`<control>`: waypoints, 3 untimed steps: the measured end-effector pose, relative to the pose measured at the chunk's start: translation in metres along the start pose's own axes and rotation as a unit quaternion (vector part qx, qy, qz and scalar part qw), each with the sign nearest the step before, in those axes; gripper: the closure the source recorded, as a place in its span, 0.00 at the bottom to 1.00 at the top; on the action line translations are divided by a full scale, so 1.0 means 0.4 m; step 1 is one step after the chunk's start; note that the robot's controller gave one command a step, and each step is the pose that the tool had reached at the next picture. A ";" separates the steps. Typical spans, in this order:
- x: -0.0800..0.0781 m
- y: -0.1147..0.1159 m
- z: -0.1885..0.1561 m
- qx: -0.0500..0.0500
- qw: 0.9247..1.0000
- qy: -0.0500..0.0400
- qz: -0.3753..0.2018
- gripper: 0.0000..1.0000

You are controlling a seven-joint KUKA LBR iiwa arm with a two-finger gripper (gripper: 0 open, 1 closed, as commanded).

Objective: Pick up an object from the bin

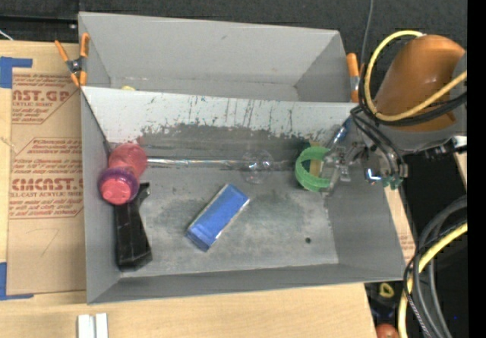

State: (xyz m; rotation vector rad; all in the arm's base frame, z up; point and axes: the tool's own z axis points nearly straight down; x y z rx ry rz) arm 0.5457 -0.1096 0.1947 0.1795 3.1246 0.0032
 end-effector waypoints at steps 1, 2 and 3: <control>0.073 -0.103 0.257 -0.001 0.999 0.007 -0.050 1.00; 0.019 -0.037 0.114 -0.003 0.978 -0.002 0.207 1.00; 0.015 -0.036 0.125 -0.002 0.971 -0.004 0.237 1.00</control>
Offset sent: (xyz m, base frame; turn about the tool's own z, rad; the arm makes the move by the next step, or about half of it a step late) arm 0.0012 -0.0041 -0.0254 0.4875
